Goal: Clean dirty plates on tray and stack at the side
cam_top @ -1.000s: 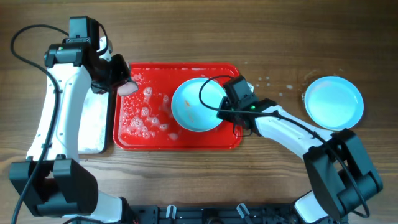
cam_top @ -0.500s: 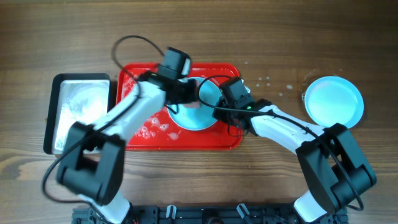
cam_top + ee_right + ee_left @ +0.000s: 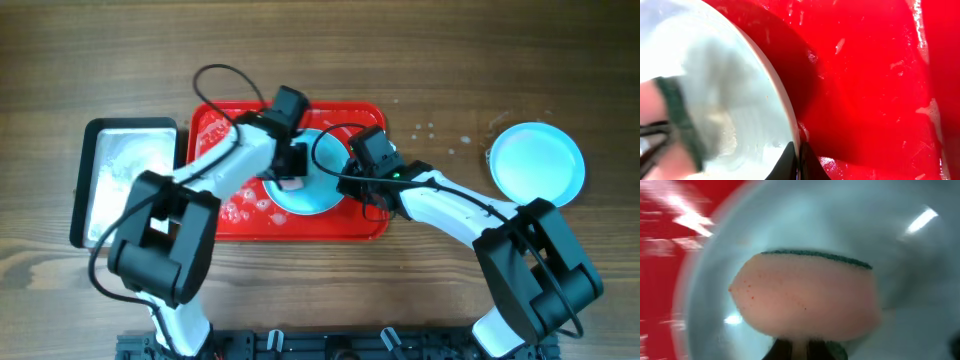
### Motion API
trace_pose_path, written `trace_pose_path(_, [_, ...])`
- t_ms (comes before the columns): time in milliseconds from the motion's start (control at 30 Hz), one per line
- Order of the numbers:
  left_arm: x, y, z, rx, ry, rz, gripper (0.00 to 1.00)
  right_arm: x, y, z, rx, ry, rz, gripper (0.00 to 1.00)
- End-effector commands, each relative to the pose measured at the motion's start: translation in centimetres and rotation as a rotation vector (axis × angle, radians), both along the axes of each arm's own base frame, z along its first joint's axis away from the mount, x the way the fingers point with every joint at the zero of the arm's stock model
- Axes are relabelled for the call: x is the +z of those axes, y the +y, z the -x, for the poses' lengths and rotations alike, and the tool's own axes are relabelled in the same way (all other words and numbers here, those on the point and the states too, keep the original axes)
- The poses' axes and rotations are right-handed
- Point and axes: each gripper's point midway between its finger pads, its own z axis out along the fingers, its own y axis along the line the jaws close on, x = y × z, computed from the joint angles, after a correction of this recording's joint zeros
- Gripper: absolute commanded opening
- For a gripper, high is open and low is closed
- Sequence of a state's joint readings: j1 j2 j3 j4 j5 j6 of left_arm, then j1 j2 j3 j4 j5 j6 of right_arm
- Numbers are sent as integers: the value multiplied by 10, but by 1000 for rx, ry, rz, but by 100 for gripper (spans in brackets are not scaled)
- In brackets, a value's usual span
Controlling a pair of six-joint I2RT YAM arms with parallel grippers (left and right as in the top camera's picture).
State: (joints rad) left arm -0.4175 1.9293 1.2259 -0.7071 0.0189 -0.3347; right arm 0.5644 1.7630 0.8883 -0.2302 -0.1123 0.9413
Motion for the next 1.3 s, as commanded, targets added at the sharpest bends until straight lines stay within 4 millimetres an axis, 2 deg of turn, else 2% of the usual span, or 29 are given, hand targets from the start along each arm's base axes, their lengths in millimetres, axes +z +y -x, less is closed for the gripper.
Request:
trace_pose_path(0, [-21,86,-4,141,33,-221,4,-1,-3,-5,-7,-8,17,5])
trace_pose_path(67, [-18,96,-13,174,18,-214,4,-1,-3,-5,-8,-7,17,4])
trace_pose_path(133, [-14,96,-24,164,-11,-184,4,-1,-3,-5,-8,-6,18,4])
trace_pose_path(167, [-14,86,-31,122,-30,-136,4,-1,-3,-5,-7,-7,18,4])
trace_pose_path(233, [-12,53,-36,46,-41,18,4,-1,-3,-5,-9,-8,21,4])
trace_pose_path(267, [-10,28,-34,5,-30,128,4,-2,-3,-5,-9,-8,21,4])
trace_pose_path(333, [-5,-1,-25,-44,1,245,4,-2,-3,-5,-8,-8,22,4])
trace_pose_path(400, [-3,-22,-12,-87,38,301,4,-2,-3,-5,-2,-10,23,4])
trace_pose_path(467, [-4,-30,1,-111,79,296,4,0,-2,-7,11,-20,19,4])
trace_pose_path(533, [-6,-28,13,-111,125,275,4,2,2,-9,47,-43,12,4])
trace_pose_path(600, [-13,-6,24,-81,168,163,4,9,7,-13,112,-68,4,4])
trace_pose_path(633, [-15,6,25,-65,175,110,4,16,9,-15,158,-87,-2,8])
trace_pose_path(700, [-16,19,25,-43,182,67,4,30,7,-19,190,-114,20,21])
trace_pose_path(767, [-16,26,23,-24,184,68,4,46,1,-24,199,-148,58,27])
trace_pose_path(833, [-16,31,21,-8,182,70,4,66,-1,-31,226,-212,89,40])
trace_pose_path(867, [-16,32,20,-12,181,71,4,70,1,-34,242,-235,88,45])
trace_pose_path(900, [-16,33,20,-32,179,69,4,73,4,-36,254,-253,81,46])
trace_pose_path(1000, [-16,33,21,-53,178,68,4,63,14,-39,298,-258,59,47])
trace_pose_path(1100, [-16,33,22,-53,181,67,4,34,24,-41,312,-214,31,46])
trace_pose_path(1200, [-16,33,23,-53,186,66,4,18,33,-39,328,-181,-8,45])
trace_pose_path(1267, [-16,33,23,-53,185,66,4,14,33,-39,314,-168,-13,39])
